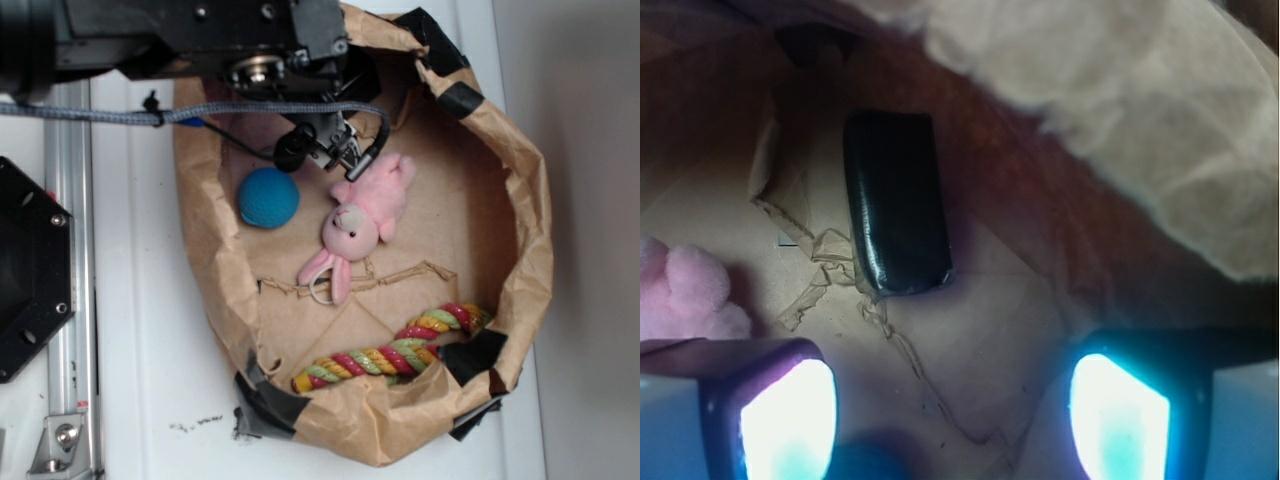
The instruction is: Grab the black box.
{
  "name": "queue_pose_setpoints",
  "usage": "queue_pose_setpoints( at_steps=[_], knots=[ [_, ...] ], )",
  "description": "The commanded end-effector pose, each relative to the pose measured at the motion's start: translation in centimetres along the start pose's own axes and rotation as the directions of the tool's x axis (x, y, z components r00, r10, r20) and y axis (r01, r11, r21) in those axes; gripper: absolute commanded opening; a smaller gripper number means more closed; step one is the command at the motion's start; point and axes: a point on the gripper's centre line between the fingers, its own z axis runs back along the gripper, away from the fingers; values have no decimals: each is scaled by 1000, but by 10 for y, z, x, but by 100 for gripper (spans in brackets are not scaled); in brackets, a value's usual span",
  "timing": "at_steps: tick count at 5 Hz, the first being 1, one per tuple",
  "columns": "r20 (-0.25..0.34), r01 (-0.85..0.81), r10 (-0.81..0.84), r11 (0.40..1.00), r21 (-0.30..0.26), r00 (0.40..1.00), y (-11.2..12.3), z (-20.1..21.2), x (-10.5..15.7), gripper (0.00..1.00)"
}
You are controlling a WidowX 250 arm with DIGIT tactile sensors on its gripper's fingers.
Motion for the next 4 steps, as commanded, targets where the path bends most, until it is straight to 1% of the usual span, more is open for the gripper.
queue_pose_setpoints(
  at_steps=[1,2,3,4],
  knots=[
    [158,6,0,999,-39,987,-7,-3,13,100],
    [261,28,-17,999,-37,965,-12,12,-2,100],
    [320,14,5,998,-57,947,-2,23,-8,100],
    [312,-4,22,998,-56,950,2,18,-5,100]
  ],
)
